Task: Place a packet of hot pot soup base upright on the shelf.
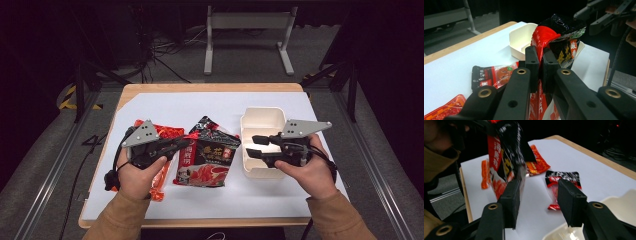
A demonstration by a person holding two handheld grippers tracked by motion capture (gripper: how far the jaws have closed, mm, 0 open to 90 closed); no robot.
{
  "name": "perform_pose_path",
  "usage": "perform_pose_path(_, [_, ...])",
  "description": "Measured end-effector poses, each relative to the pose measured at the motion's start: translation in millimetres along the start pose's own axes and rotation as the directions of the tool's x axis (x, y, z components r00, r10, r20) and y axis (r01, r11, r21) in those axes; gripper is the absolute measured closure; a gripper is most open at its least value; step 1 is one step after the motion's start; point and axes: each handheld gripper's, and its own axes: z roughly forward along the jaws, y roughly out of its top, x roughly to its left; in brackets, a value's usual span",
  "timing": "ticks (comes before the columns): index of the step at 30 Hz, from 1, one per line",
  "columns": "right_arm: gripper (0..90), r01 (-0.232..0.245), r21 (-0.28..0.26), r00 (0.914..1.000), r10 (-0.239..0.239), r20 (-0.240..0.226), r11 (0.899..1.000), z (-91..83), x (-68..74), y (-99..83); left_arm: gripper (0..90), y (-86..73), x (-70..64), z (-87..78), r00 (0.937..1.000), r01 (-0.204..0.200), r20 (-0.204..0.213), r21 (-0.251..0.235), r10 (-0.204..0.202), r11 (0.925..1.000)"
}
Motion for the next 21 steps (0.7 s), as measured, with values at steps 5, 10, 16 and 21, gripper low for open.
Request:
perform_pose_path(5, [49.0, 0.009, -0.026, 0.9988, -0.010, -0.048, 1.000, 10.7, 1.4, 10.2, 86.2, 0.2, -1.1, 0.7, 1.0000, -0.002, 0.004, 0.006, 0.002, 1.0000])
perform_pose_path(10, [48.3, 0.025, -0.016, 0.9962, -0.026, -0.083, 1.000, 24.4, 6.5, 14.9, 86.3, -0.3, -2.7, 2.6, 0.9999, 0.006, 0.008, -0.001, -0.006, 1.0000])
perform_pose_path(16, [48.9, 0.044, 0.014, 0.9944, -0.043, -0.097, 0.999, 41.1, 11.4, 17.3, 86.2, -0.1, -5.9, 5.2, 0.9998, 0.001, 0.019, 0.000, -0.001, 1.0000])
perform_pose_path(21, [56.4, 0.052, 0.056, 0.9928, -0.045, -0.111, 0.997, 53.4, 15.0, 19.1, 86.2, -0.2, -7.5, 5.9, 0.9996, -0.007, 0.026, 0.001, 0.007, 1.0000])
